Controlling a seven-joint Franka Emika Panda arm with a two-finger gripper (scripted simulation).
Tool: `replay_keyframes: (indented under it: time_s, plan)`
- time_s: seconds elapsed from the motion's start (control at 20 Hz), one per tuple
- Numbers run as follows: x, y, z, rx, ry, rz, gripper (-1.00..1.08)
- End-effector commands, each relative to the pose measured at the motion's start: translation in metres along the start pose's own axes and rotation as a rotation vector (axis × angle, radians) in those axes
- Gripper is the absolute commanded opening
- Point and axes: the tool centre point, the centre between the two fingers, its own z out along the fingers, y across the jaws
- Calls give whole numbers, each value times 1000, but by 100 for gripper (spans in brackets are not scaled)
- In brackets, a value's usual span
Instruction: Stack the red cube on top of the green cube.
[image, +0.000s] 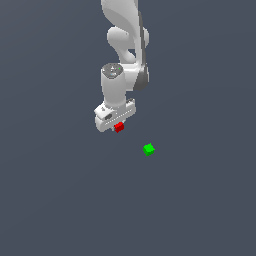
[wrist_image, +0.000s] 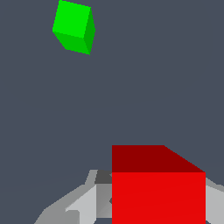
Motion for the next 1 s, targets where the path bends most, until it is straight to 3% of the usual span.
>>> replay_keyframes:
  time_s: [0.0, 0.6, 0.95]
  plan:
    - [13, -7, 4, 0, 0, -1, -100]
    - [112, -51, 36, 0, 0, 0, -100]
    - [149, -66, 47, 0, 0, 0, -100]
